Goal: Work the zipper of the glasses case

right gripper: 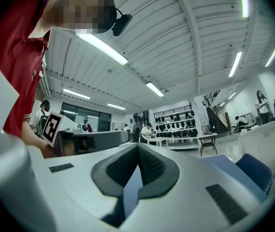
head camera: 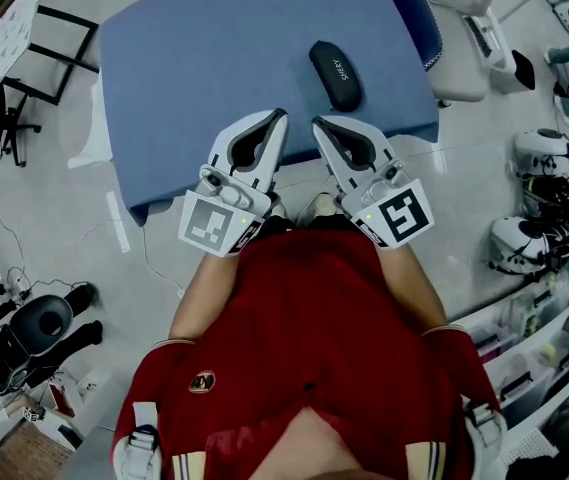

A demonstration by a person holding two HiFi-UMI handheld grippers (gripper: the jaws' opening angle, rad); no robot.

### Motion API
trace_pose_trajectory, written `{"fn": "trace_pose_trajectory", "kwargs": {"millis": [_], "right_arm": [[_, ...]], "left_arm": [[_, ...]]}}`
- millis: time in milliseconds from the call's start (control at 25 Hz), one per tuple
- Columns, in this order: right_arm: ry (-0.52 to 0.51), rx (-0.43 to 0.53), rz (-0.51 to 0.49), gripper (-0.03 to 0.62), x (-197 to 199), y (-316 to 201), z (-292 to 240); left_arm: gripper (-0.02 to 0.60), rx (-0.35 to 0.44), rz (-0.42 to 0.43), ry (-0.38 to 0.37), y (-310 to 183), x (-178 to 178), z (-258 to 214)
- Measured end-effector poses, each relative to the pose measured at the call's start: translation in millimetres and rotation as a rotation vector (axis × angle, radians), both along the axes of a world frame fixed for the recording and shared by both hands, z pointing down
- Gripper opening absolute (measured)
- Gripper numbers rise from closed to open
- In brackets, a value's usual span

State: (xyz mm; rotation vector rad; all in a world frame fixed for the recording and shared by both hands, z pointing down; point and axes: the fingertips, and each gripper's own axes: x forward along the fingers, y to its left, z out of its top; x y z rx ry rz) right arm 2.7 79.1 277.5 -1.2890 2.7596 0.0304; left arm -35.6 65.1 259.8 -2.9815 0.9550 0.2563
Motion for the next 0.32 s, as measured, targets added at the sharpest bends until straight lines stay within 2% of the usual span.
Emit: {"fn": "trace_pose_trajectory", "kwargs": {"millis": [320], "right_arm": [[0.007,-0.003,0.016,-0.002,-19.6,-12.0,2.2]], "left_arm": [[0.008,0.002,0.027,0.016,-11.5,-17.5,0.7]]}}
